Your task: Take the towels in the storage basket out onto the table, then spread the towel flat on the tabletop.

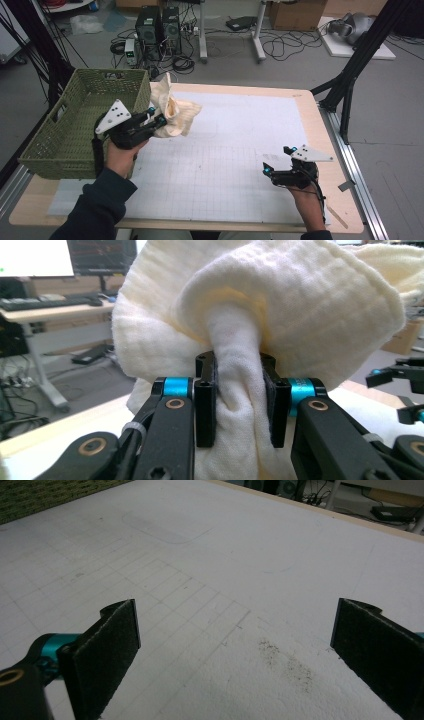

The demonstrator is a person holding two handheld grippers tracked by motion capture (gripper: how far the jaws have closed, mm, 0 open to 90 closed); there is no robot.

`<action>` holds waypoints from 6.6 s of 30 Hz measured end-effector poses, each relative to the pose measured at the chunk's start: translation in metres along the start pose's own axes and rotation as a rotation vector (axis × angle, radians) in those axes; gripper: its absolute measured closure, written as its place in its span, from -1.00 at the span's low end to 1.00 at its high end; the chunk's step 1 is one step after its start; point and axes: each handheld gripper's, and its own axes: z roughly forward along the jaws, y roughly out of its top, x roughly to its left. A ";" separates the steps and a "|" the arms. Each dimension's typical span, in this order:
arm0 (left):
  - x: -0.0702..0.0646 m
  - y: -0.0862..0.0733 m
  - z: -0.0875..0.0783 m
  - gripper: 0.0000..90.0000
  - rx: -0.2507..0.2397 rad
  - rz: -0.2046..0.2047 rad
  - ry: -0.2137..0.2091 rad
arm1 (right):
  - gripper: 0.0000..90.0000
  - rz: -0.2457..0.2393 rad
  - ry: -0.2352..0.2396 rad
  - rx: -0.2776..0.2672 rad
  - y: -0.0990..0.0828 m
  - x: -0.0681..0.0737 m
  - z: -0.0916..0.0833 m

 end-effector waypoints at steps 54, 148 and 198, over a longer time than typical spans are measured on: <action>-0.028 -0.085 0.050 -0.55 0.221 -0.105 -0.044 | -0.89 -0.002 -0.009 0.007 0.000 -0.001 0.000; -0.065 -0.085 0.067 -0.02 0.280 -0.123 -0.247 | -0.89 0.066 -0.124 0.003 -0.003 -0.011 -0.005; -0.023 -0.090 0.022 0.96 0.393 -0.038 -0.147 | -0.89 0.065 -0.111 0.002 -0.001 -0.009 -0.001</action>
